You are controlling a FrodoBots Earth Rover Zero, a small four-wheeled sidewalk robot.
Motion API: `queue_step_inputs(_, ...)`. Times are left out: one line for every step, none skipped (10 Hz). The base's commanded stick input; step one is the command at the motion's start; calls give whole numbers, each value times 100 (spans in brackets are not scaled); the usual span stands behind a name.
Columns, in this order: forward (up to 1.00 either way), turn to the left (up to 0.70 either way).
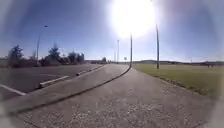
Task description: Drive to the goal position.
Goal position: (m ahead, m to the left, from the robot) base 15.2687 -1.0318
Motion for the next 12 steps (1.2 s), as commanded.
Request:
queue_step_inputs(100, 0)
queue_step_inputs(100, 0)
queue_step_inputs(100, 0)
queue_step_inputs(100, 0)
queue_step_inputs(100, 0)
queue_step_inputs(100, 0)
queue_step_inputs(100, 0)
queue_step_inputs(100, 0)
queue_step_inputs(100, 0)
queue_step_inputs(100, 0)
queue_step_inputs(100, 0)
queue_step_inputs(100, 0)
